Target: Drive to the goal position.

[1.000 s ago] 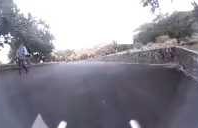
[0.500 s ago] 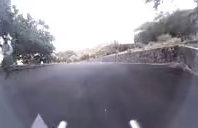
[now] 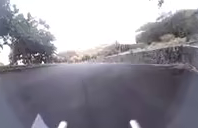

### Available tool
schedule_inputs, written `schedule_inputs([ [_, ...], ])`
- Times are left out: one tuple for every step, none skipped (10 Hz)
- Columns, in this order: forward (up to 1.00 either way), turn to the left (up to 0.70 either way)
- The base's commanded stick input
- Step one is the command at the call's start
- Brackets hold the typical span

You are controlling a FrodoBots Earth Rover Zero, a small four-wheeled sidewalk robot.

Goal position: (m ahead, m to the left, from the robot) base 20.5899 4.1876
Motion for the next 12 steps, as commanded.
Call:
schedule_inputs([
  [0.7, 0.0],
  [0.7, 0.0],
  [0.7, 0.0],
  [0.7, 0.0],
  [0.7, 0.0],
  [0.7, 0.0],
  [0.7, 0.0],
  [0.7, 0.0],
  [0.7, 0.0],
  [0.7, 0.0],
  [0.7, 0.0],
  [0.7, 0.0],
])
